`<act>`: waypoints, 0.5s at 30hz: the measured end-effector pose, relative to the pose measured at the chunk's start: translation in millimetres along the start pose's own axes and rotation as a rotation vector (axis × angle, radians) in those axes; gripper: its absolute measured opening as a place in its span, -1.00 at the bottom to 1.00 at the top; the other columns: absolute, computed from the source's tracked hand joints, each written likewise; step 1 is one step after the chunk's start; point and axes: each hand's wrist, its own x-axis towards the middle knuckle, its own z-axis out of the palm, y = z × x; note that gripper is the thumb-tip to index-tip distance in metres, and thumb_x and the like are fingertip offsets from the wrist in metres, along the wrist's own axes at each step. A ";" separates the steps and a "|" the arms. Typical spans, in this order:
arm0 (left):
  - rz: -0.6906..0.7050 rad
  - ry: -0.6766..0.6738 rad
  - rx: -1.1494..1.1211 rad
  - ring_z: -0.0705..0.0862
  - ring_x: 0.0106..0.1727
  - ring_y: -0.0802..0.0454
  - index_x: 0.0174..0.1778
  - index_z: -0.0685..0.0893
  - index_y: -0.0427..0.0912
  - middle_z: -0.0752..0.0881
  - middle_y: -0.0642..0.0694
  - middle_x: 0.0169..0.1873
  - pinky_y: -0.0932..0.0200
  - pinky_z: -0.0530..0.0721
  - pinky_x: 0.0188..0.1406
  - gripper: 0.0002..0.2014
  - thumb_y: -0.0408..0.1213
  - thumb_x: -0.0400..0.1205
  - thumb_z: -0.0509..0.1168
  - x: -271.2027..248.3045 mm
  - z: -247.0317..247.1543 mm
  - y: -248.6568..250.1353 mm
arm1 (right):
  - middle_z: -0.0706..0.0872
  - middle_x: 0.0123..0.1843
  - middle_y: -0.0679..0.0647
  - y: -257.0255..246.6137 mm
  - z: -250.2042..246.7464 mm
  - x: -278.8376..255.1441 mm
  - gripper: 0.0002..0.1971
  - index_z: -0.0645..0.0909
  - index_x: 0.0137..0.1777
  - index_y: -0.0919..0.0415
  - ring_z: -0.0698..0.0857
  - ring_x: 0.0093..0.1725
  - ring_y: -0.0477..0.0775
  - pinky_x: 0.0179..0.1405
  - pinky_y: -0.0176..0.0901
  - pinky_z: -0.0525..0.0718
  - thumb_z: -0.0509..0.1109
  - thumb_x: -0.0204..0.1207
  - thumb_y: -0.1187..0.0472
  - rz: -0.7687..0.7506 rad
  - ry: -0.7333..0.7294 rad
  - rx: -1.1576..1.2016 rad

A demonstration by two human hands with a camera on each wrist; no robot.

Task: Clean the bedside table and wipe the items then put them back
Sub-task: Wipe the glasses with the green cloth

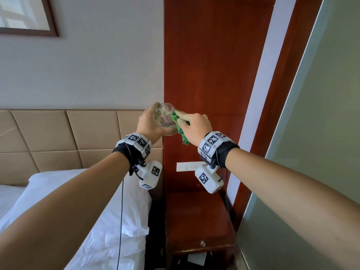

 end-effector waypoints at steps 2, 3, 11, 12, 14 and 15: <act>0.023 -0.038 0.009 0.60 0.29 0.02 0.61 0.37 -0.14 0.60 -0.05 0.31 0.06 0.59 0.38 0.09 -0.03 0.18 0.74 0.2 0.5 2.5 | 0.80 0.21 0.09 11.3 2.8 4.5 -0.63 0.60 0.46 -0.06 0.79 -0.04 0.18 0.04 0.01 0.75 0.26 0.68 0.12 -0.026 0.034 0.054; 0.038 -0.057 0.017 0.61 0.30 0.01 0.61 0.37 -0.14 0.60 -0.04 0.32 0.01 0.59 0.40 0.10 -0.01 0.17 0.74 0.0 1.6 3.6 | 0.77 0.26 0.06 16.7 3.3 7.8 -0.62 0.59 0.47 -0.06 0.80 0.03 0.15 0.11 -0.03 0.74 0.27 0.67 0.14 -0.027 0.046 0.081; 0.118 -0.107 0.123 0.57 0.18 0.04 0.57 0.40 -0.16 0.59 -0.02 0.23 0.08 0.58 0.32 0.07 -0.01 0.15 0.72 2.6 11.2 17.8 | 0.47 0.58 -0.09 38.8 2.0 12.5 -0.59 0.52 0.55 0.05 0.52 0.50 -0.10 0.43 -0.44 0.40 0.28 0.71 0.11 -0.243 0.073 0.149; 0.111 -0.107 0.127 0.57 0.19 0.04 0.57 0.41 -0.17 0.59 -0.03 0.22 0.09 0.57 0.32 0.07 -0.01 0.15 0.72 3.1 12.2 18.7 | 0.47 0.58 -0.09 41.0 2.1 10.7 -0.60 0.53 0.54 0.04 0.49 0.53 -0.09 0.50 -0.36 0.38 0.27 0.71 0.08 -0.285 0.079 0.130; 0.087 -0.108 0.134 0.57 0.21 0.04 0.57 0.41 -0.18 0.58 -0.03 0.23 0.11 0.56 0.33 0.07 -0.01 0.15 0.72 4.0 15.0 20.9 | 0.50 0.56 -0.08 46.6 1.8 7.6 -0.62 0.57 0.50 0.02 0.48 0.55 -0.05 0.55 -0.25 0.39 0.28 0.70 0.07 -0.362 0.089 0.091; 0.076 -0.112 0.140 0.57 0.23 0.03 0.56 0.41 -0.18 0.58 -0.03 0.23 0.12 0.56 0.33 0.07 -0.01 0.15 0.72 4.4 16.6 22.4 | 0.51 0.55 -0.08 50.0 1.1 5.8 -0.63 0.59 0.48 0.02 0.49 0.54 -0.01 0.53 -0.23 0.41 0.29 0.70 0.07 -0.392 0.089 0.073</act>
